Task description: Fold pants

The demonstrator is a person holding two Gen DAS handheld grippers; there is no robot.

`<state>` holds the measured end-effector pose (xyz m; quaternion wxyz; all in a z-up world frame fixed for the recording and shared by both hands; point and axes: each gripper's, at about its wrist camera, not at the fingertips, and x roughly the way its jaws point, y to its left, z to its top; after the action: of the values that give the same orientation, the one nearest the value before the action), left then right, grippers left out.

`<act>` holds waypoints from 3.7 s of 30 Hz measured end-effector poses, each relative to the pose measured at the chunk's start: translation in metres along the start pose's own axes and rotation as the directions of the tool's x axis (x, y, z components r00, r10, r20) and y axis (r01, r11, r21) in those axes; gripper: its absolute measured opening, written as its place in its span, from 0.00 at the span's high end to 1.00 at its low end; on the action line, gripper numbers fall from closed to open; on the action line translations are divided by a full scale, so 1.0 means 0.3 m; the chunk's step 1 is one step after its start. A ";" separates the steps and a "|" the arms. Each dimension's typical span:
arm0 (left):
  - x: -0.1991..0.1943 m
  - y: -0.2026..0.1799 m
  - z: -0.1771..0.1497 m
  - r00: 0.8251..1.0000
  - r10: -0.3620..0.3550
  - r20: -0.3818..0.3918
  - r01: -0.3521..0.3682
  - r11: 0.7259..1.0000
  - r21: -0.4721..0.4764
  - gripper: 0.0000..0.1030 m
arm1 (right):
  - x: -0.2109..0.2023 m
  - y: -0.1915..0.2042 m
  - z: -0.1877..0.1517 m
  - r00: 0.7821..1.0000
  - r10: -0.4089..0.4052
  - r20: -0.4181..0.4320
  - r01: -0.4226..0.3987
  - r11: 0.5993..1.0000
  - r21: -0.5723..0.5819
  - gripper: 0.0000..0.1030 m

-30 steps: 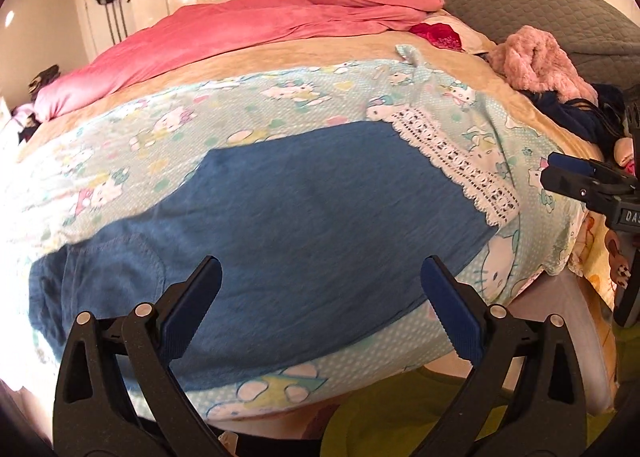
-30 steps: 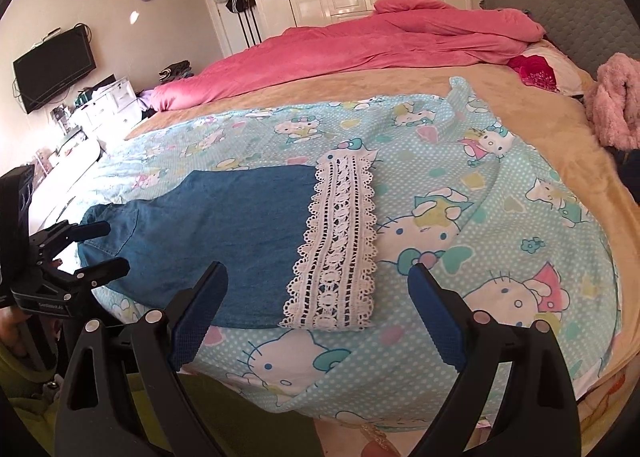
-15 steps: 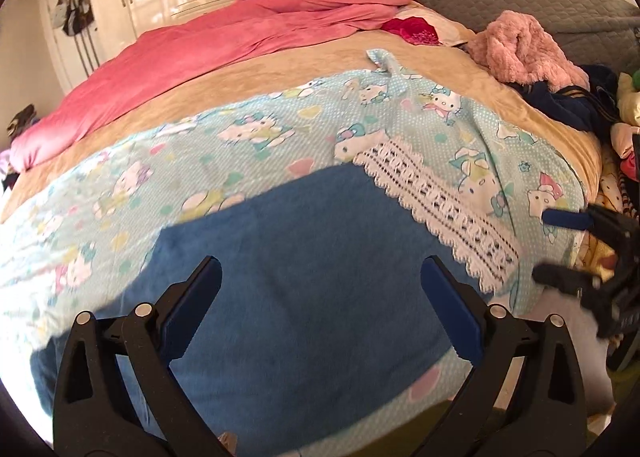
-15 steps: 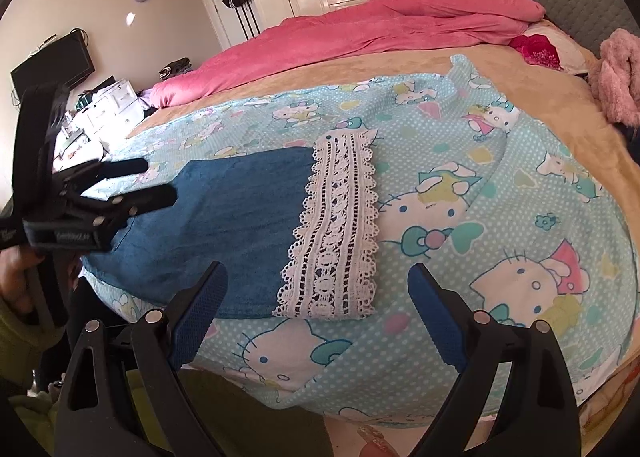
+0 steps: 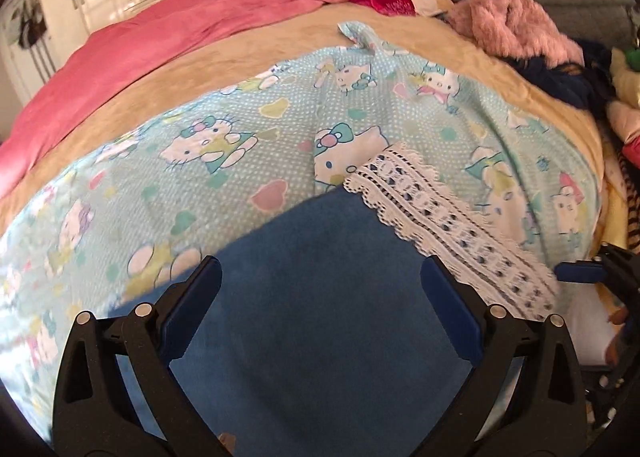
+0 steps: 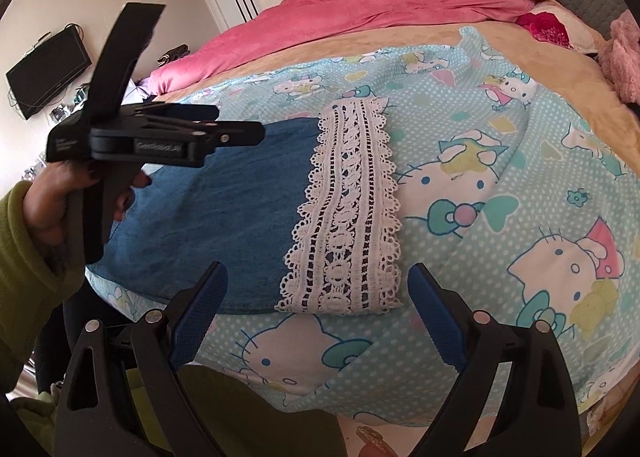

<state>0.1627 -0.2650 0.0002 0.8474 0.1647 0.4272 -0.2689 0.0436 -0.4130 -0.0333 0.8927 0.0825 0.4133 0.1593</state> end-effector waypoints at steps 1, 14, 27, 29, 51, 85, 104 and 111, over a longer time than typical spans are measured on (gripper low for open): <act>0.023 0.008 0.009 1.000 -0.009 -0.022 0.010 1.000 0.003 0.09 | 0.006 -0.001 0.001 1.000 0.000 -0.005 0.000 1.000 0.002 0.12; 0.242 0.087 0.109 0.988 -0.112 -0.104 0.113 0.994 0.003 0.19 | 0.089 -0.023 0.031 0.998 0.043 -0.036 -0.039 0.993 0.108 0.14; 0.262 0.080 0.078 0.949 -0.290 -0.126 0.280 0.956 -0.086 0.77 | 0.148 -0.012 0.071 0.995 0.090 -0.039 -0.085 0.991 0.103 0.67; 0.255 0.076 0.079 0.953 -0.282 -0.114 0.274 0.958 -0.084 0.89 | 0.149 0.001 0.084 0.995 0.093 -0.035 -0.090 0.992 0.091 0.70; -0.084 0.508 -0.167 0.944 -0.257 0.207 0.320 0.870 -0.375 0.68 | 0.227 0.591 0.172 0.979 0.189 -0.078 -0.204 0.901 -0.383 0.73; -0.124 0.699 -0.483 0.974 -0.151 0.170 0.227 0.697 -0.680 0.88 | 0.501 0.434 0.399 0.993 0.027 -0.117 -0.049 0.981 -0.189 0.37; -0.174 0.702 -0.501 0.993 0.005 0.116 0.070 0.768 -0.637 0.64 | 0.605 0.494 0.372 0.990 -0.137 -0.042 0.115 0.933 -0.342 0.32; -0.307 0.653 -0.522 0.985 0.103 0.142 0.005 0.792 -0.611 0.38 | 0.439 0.444 0.359 0.999 -0.033 0.006 0.033 0.976 -0.214 0.20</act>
<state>0.1350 0.0006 -0.0060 0.8948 -0.1286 0.4137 -0.1079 0.1771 -0.2435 -0.0205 0.8994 -0.0207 0.3942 0.1879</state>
